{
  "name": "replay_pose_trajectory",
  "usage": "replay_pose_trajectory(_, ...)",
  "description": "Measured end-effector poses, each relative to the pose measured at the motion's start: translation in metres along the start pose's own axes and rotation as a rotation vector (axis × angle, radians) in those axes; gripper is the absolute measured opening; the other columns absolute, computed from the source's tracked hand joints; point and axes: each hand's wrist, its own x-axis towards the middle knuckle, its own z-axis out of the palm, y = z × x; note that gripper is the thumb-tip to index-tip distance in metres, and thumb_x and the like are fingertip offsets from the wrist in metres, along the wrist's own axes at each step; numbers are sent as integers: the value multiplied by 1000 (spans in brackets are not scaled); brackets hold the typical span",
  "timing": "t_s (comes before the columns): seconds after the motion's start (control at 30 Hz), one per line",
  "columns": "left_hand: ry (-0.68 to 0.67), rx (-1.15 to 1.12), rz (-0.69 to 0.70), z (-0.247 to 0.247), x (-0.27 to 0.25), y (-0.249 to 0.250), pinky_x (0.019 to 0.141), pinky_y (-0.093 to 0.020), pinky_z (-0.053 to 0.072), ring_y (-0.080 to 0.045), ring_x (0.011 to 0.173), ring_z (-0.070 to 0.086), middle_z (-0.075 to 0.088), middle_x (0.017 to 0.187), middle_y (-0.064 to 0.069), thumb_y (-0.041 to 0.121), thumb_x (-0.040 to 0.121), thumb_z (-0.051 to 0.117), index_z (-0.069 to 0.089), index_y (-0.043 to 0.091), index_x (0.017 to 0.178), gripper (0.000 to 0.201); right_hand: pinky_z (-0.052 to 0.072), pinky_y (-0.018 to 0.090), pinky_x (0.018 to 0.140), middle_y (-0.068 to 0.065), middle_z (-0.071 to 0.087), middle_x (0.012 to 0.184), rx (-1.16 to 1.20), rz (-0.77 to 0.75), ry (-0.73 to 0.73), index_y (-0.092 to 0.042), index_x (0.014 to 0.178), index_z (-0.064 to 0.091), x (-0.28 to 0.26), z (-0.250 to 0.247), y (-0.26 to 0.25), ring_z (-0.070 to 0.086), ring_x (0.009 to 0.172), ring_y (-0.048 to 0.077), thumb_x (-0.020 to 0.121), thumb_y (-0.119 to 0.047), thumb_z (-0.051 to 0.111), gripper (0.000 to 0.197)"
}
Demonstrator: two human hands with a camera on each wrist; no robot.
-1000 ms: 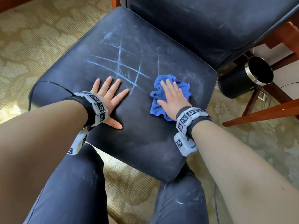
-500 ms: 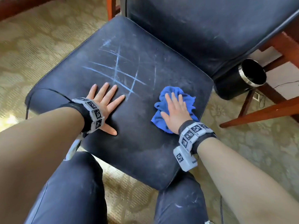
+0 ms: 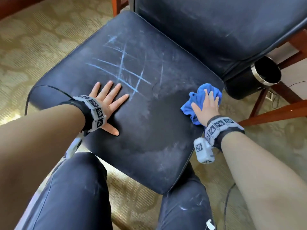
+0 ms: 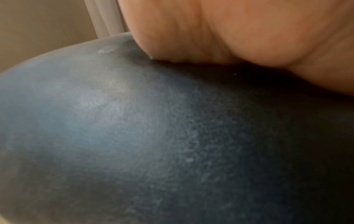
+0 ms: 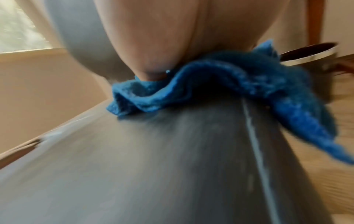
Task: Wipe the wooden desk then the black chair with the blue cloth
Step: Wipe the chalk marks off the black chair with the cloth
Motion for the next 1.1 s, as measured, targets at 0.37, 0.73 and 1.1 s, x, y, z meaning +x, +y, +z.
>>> replay_pose_trajectory(0.37,-54,25,-14,-15,-14,14,110,-56,-12,-38,139,-24,-30,151,-14,90,59,44,-31,25,142,130,-7,37,116,0,-14,157,-217,-360,-117,-23,149,-8,-45,31,-46,-15,144,24,99,-41,33,67)
replay_pose_trajectory(0.73,-30,-183,-161,-21,-38,-19,116,-45,-3,-27,144,-11,-15,156,-6,85,69,41,-23,32,145,112,2,43,116,2,-6,158,-232,-96,30,-22,150,-1,-11,15,-46,-4,144,28,99,-40,33,64)
replay_pose_trajectory(1.1,-27,-262,-222,11,-38,-19,113,-48,-12,-34,140,-24,-28,152,-13,93,59,31,-26,22,145,125,-6,39,117,0,-14,157,-309,-516,-108,-24,149,-9,-66,56,-157,-13,144,26,99,-43,28,65)
